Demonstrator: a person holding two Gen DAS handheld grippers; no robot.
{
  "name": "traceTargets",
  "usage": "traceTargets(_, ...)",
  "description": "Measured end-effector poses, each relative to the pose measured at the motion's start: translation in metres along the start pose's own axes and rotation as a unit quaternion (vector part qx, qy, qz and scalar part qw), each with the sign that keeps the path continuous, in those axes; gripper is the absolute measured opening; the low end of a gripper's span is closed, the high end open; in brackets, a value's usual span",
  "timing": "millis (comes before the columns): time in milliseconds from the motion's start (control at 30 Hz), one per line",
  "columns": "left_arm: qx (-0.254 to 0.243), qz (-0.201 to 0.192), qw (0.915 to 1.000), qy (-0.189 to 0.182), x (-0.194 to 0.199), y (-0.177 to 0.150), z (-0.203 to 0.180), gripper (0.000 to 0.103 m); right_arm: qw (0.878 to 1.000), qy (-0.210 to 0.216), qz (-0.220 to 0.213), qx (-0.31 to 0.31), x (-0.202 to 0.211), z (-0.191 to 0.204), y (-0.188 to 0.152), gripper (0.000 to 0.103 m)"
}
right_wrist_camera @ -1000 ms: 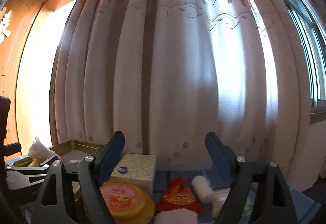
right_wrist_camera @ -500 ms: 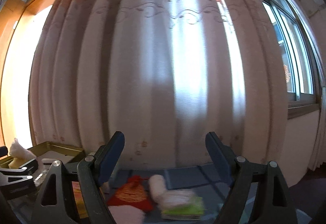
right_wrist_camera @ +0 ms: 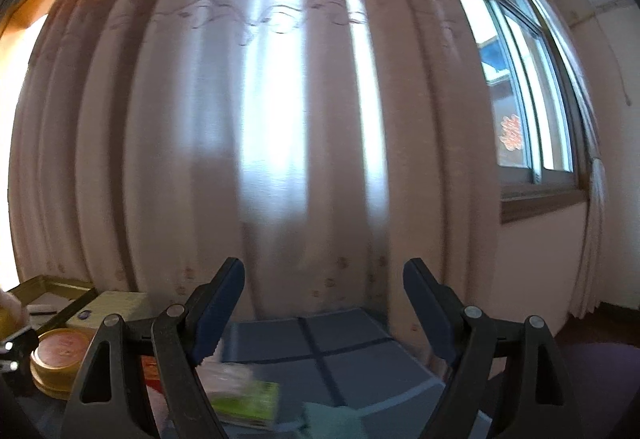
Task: Organize soft objects
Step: 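Withdraw both open tools from the tray toward the table items, then lower the left tool onto the pink fluffy pad and close it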
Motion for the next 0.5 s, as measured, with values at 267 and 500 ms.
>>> traceTargets(267,-0.031,0.047,0.997,-0.053,-0.003,-0.012,-0.042,0.091,0.998,-0.01,0.016,-0.057,-0.005,-0.027,-0.009,0.083)
traceTargets(500,-0.084,0.111,0.9856,-0.096,-0.012,-0.028,-0.086,0.077,0.997,-0.004,0.023,-0.069,-0.009,-0.031,-0.01,0.083)
Point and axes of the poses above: each gripper's, at about its wrist camera, not at the fingertips, and x roughly against the way its jaws point, z to its left, y to its top, the point moved 4 cm from there along -x, roughly the way its jaws point, and after that the axes turned 11 degrees about x, right-handed, at the moved point
